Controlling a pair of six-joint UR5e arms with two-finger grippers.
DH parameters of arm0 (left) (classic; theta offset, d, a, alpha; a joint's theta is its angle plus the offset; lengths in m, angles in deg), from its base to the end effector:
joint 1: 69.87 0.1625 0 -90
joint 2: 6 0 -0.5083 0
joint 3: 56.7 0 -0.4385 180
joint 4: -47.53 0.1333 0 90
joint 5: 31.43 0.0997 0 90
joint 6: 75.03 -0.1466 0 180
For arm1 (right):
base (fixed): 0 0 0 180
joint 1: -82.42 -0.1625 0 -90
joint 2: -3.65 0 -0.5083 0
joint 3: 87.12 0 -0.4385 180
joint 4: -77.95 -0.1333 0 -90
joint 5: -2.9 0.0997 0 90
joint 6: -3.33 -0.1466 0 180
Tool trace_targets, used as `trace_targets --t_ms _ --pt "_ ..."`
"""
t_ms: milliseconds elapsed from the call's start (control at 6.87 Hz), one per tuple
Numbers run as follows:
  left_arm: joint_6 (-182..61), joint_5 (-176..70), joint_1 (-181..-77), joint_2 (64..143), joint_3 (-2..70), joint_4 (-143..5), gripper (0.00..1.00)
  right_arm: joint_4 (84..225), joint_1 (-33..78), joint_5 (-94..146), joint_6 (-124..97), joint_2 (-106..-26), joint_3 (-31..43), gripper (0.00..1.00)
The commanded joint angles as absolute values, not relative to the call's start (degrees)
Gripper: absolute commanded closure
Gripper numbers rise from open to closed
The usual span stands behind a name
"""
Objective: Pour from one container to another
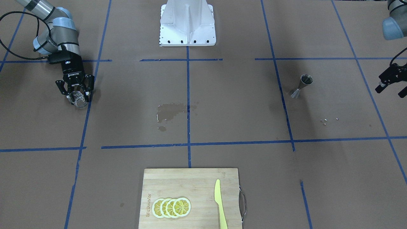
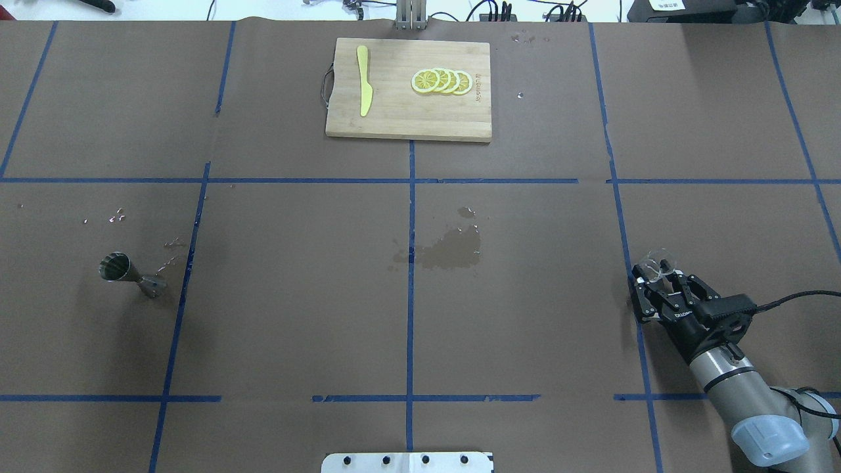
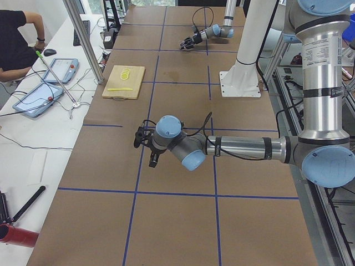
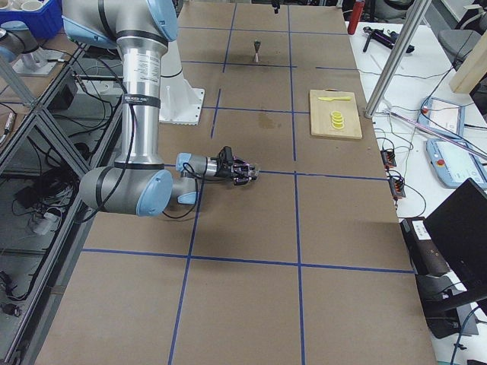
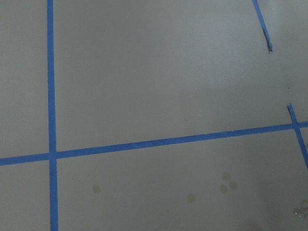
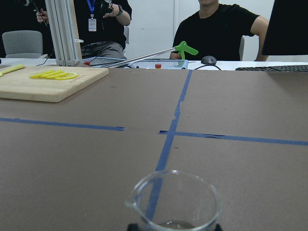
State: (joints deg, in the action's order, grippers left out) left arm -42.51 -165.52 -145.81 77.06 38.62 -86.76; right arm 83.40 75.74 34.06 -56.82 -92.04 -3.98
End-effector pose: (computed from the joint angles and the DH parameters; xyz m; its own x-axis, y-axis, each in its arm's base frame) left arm 0.0964 -0.5136 0.6893 0.5869 0.1494 -0.7957 0.1624 0.9411 0.2965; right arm -0.4472 -0.3129 0.6922 0.6985 -0.1775 0.6933 -0.6005 0.3815 0.7027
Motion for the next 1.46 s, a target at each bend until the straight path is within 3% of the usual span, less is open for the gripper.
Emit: trace_targets --t_ms 0,1310 --pt "-42.51 -165.47 -145.81 77.06 38.66 -86.76 0.0 83.14 75.74 34.1 -56.7 -91.89 -3.89 0.0" --pt "-42.51 -165.46 -145.9 76.97 39.19 -86.85 0.0 82.79 76.88 34.28 -56.52 -92.67 -1.34 0.0"
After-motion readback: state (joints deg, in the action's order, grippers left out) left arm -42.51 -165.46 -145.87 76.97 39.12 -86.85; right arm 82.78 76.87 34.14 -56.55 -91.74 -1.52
